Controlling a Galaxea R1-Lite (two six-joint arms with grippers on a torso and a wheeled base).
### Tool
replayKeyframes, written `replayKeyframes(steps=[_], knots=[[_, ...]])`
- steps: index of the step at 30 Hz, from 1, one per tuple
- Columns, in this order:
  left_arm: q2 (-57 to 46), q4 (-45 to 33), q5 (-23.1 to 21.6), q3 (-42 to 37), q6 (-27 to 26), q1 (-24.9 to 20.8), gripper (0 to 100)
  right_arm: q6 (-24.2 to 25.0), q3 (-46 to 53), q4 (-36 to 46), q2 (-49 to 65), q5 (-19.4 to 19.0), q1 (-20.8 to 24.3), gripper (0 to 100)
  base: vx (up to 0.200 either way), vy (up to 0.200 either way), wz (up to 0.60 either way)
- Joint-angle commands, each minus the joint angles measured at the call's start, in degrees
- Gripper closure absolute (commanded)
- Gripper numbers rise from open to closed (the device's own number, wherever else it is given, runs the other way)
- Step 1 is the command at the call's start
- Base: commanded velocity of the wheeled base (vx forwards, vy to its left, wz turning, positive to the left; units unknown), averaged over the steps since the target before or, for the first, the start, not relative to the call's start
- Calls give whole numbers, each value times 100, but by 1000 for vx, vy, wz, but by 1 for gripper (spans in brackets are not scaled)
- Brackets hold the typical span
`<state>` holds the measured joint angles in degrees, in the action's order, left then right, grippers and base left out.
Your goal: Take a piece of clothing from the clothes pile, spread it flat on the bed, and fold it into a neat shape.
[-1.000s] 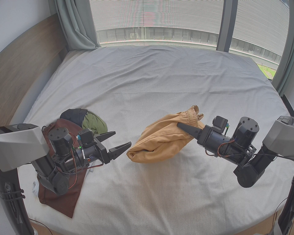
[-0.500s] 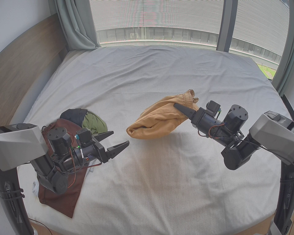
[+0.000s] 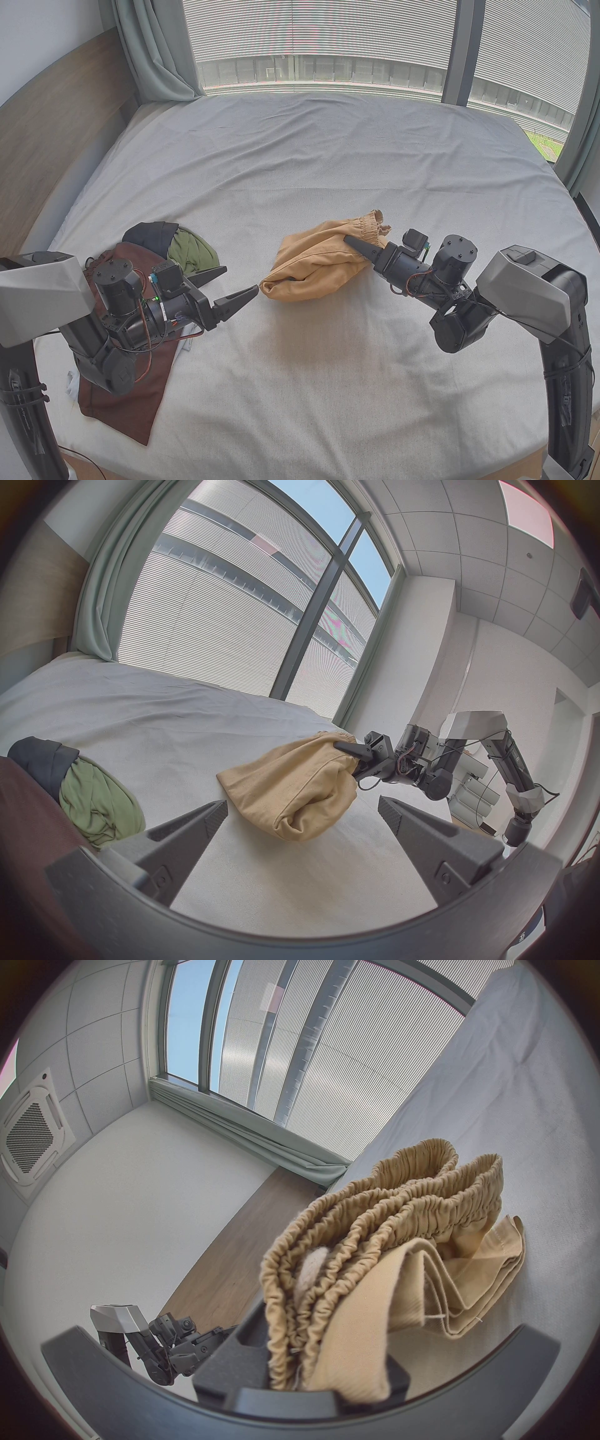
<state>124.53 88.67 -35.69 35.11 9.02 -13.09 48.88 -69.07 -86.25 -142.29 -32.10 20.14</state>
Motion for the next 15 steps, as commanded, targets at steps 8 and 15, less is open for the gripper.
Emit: replayKeyframes(steps=[8, 15], knots=[[1, 1, -78, 22, 12, 79, 0, -2, -186, 38, -159, 2, -63, 100, 0, 0, 0], [-25, 1, -78, 22, 56, 96, 0, 192, -818, 222, -97, 2, -80, 100, 0, 0, 0]])
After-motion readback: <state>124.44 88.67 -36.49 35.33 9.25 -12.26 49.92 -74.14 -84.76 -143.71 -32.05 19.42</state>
